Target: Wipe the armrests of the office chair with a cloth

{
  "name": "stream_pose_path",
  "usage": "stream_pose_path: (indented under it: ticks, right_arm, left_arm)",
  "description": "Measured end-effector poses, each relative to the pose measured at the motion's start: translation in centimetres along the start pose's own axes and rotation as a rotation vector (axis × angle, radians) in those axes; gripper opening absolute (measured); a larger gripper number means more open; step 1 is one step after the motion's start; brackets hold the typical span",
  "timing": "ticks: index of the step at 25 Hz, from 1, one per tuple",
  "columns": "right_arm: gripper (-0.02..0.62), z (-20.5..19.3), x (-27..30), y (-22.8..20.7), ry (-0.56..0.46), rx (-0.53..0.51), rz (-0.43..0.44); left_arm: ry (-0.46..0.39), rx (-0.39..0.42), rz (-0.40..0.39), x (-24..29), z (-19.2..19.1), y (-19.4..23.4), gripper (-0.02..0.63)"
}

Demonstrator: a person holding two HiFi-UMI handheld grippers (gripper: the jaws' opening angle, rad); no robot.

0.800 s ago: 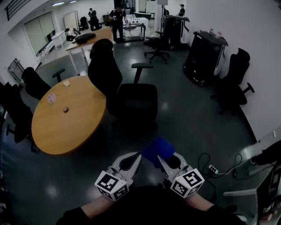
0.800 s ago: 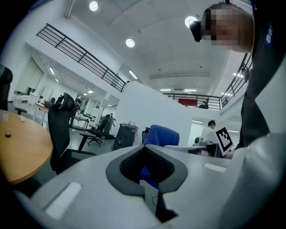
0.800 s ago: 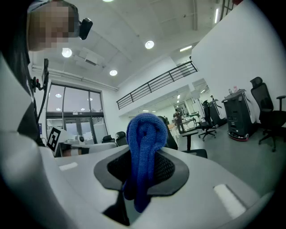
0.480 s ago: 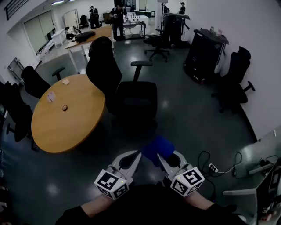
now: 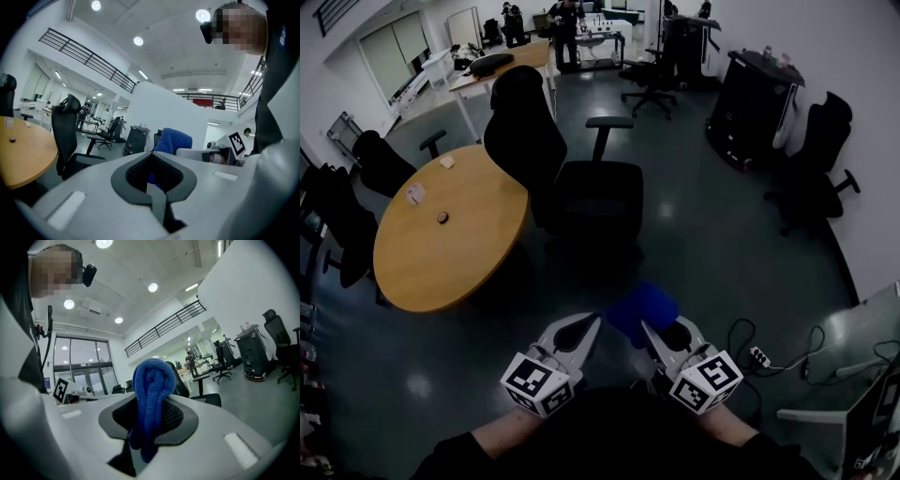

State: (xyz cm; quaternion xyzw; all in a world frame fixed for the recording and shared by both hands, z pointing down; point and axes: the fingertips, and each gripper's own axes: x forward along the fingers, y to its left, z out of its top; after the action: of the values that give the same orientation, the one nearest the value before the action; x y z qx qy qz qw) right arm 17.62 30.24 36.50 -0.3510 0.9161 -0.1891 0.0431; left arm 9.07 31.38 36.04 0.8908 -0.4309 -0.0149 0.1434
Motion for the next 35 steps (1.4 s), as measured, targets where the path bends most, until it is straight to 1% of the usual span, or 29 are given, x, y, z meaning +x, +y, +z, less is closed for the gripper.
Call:
stream_pose_path:
  ticks: [3,8,11,15,18,21,24,26,29,32,35]
  right_arm:
    - [0.101,0.2,-0.7,-2.2,-0.004,0.009,0.009]
    - [0.101,-0.1,-0.9,-6.7,0.018,0.040,0.005]
    - [0.101,0.4,-0.9,-7.8,0.023,0.040,-0.001]
    - [0.101,0.9,1.4,-9.5,0.032,0.029,-0.018]
    - [0.101,1.3,4.5,-10.5,0.043,0.011,-0.030]
    - [0.101,1.5,8.7,-11.6,0.056,-0.005,-0.057]
    - [0.101,1.8,14.3,-13.0,0.064,-0.007,-0.101]
    - [0.101,2.5,18.5,-13.5,0.068,-0.014,-0.121]
    - [0.101,3.7,24.6,-14.0,0.081,-0.026,-0.151]
    - [0.101,4.8,29.5,-14.4,0.085,-0.043,-0.181]
    - [0.101,5.3,33.4,-15.4,0.089,-0.057,-0.198]
  left_arm:
    - [0.002,0.014,0.048,0.8,-0.4,0.3,0.017]
    - [0.025,-0.005,0.135,2.4,-1.7,1.5,0.017]
    - [0.039,-0.003,0.158,3.1,-2.1,2.4,0.017]
    - [0.005,0.010,0.180,4.5,-1.5,5.7,0.017]
    - [-0.016,0.011,0.195,5.5,-1.0,9.8,0.017]
    - [-0.026,0.028,0.201,6.7,-0.5,15.2,0.017]
    - [0.000,0.066,0.199,8.9,0.0,21.6,0.017]
    - [0.018,0.084,0.179,10.5,0.3,25.8,0.017]
    - [0.048,0.110,0.124,12.4,0.3,31.4,0.017]
    - [0.099,0.121,0.070,13.6,-0.2,35.5,0.017]
    - [0.135,0.125,0.055,14.5,-0.7,38.7,0.017]
